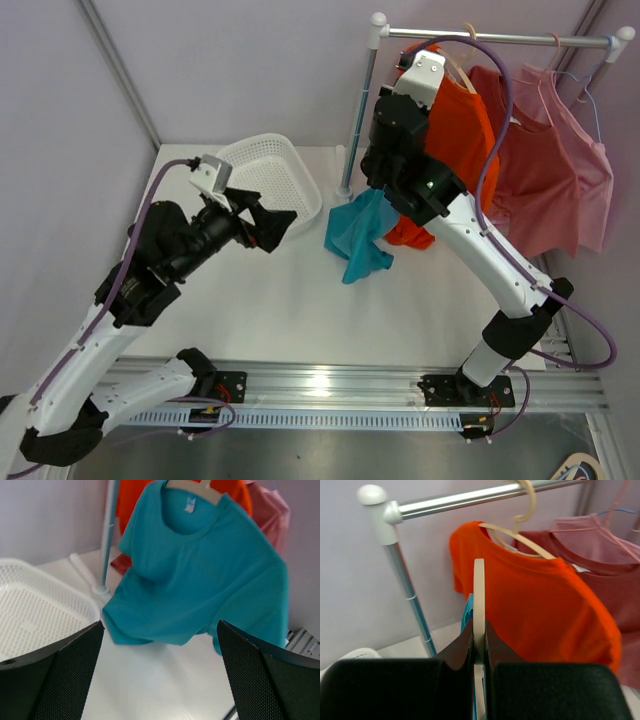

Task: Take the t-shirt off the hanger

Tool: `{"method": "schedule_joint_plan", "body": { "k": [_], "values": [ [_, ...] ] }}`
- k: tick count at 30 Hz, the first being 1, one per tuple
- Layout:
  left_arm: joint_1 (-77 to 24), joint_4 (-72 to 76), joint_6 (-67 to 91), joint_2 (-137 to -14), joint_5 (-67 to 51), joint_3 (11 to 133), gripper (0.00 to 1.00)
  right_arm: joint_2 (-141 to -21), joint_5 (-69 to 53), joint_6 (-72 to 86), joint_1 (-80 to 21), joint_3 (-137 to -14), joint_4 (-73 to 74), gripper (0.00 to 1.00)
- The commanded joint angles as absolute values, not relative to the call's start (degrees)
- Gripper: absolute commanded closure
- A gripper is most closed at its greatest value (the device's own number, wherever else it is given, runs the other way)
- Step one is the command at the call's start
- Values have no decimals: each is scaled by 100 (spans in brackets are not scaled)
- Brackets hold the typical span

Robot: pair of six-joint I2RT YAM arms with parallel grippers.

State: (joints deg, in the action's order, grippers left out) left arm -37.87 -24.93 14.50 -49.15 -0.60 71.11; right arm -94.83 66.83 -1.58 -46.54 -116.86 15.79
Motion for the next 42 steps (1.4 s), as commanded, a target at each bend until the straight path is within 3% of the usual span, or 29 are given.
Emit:
{"method": "schedule_joint_plan", "body": {
  "k": [1, 4, 14, 20, 26, 27, 30, 31, 32, 35, 42],
  "values": [
    [-4463, -1970, 845, -4738, 491, 6709, 0, -9307, 8243, -272, -4763, -11751, 1134, 100],
    [-5027, -1293, 457, -4641, 423, 6259, 0, -9378, 8455, -474, -4834, -11786, 1046, 100],
    [-6037, -1450, -17, -5001, -35, 6389, 1, -9755, 8464, -958, -4834, -12006, 624, 100],
    [-6179, -1135, -158, -5195, -483, 6302, 0, -9905, 8403, -941, -4843, -12138, 677, 100],
    [-6179, -1422, -132, -5887, -141, 6653, 0, -9853, 8341, -818, -4913, -12173, 878, 100],
    [-6179, -1476, -88, -6045, -54, 6784, 3, -9835, 8332, -783, -4922, -12182, 905, 100],
    [-6170, -1739, 165, -6643, 526, 7135, 57, -9782, 8297, -747, -4975, -12217, 1019, 100],
    [-6179, -1879, 228, -6810, 814, 7372, 92, -9774, 8253, -695, -4983, -12225, 1054, 100],
    [-6179, -2046, 394, -7142, 965, 7618, 99, -9721, 8218, -660, -4983, -12217, 1168, 100],
    [-6283, -2364, 449, -7400, 1133, 7865, 99, -9624, 8016, -484, -4975, -12173, 1335, 100],
    [-7197, -1994, 140, -6470, 1380, 7462, 99, -9501, 6997, 544, -4194, -12190, 2513, 100]
  ]
}}
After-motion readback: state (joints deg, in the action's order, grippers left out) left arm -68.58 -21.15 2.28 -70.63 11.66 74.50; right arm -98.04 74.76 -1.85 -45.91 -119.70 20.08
